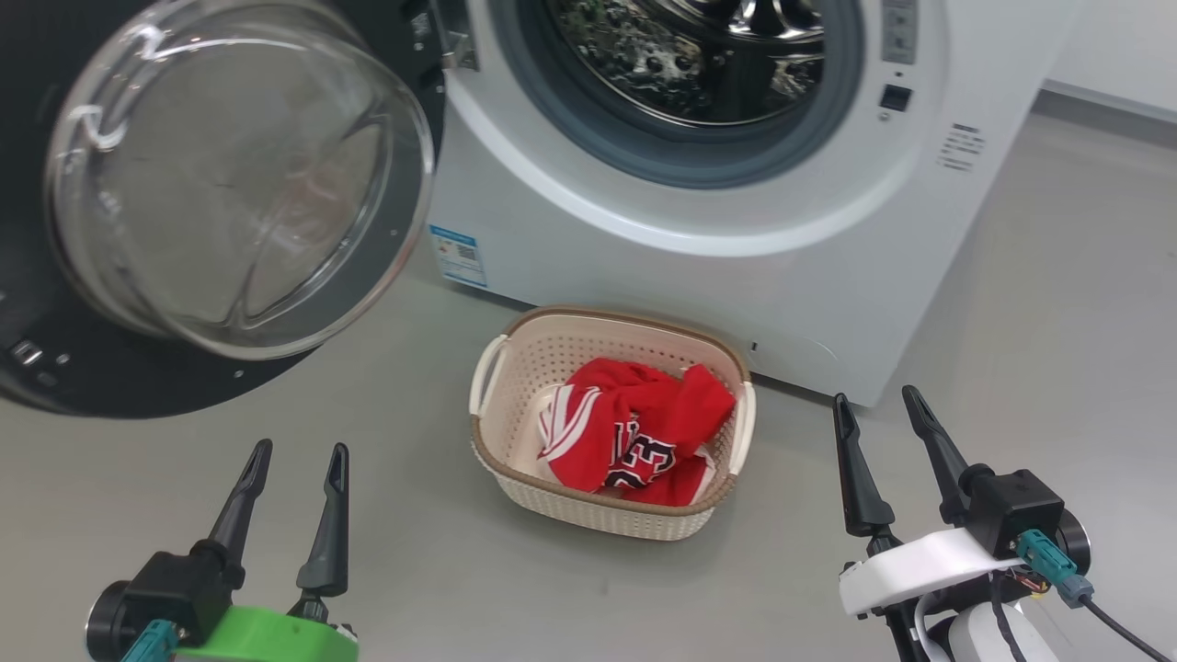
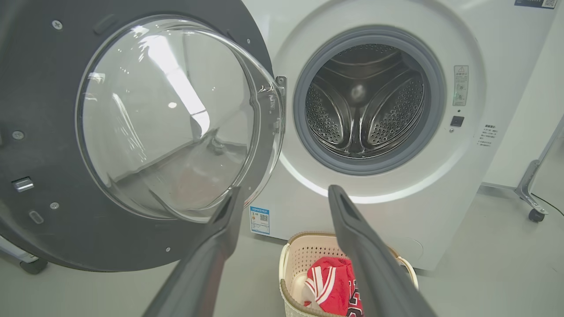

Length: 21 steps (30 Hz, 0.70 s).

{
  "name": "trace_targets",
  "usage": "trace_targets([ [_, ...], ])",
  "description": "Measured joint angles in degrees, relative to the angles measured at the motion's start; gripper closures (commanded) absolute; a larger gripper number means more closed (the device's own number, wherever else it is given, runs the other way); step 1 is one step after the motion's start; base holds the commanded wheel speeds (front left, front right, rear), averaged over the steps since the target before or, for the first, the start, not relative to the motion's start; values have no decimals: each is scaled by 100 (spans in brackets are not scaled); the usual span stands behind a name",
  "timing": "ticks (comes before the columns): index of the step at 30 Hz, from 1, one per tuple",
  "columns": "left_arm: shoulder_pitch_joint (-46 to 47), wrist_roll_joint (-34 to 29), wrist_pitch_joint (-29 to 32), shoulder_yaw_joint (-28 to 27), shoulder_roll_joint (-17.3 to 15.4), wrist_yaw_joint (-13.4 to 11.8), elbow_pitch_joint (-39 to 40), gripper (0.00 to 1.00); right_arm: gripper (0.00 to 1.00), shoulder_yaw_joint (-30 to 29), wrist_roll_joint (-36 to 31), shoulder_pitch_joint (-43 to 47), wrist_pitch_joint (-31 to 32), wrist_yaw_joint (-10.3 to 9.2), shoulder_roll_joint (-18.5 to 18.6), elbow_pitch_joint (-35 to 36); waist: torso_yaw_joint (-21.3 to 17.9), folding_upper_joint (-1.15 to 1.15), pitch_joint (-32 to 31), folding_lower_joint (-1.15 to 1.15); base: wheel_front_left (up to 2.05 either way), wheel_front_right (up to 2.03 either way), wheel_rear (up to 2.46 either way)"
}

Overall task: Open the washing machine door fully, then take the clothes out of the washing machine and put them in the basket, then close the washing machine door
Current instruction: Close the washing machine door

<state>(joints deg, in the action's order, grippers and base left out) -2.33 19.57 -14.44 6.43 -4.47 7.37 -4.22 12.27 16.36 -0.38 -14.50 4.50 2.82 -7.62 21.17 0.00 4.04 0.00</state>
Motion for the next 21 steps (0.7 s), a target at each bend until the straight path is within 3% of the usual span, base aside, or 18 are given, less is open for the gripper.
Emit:
trace_targets([
  [11,-14,-52,0,-208,14,0,1,0,0,154,-8,-2,0,47,-3,-104,775,0,-123,0,0,0,0],
  [21,-94,-97,0,-445,31,0,125,0,0,366,-32,-168,0,98,-3,-258,918,0,-125,0,0,0,0],
])
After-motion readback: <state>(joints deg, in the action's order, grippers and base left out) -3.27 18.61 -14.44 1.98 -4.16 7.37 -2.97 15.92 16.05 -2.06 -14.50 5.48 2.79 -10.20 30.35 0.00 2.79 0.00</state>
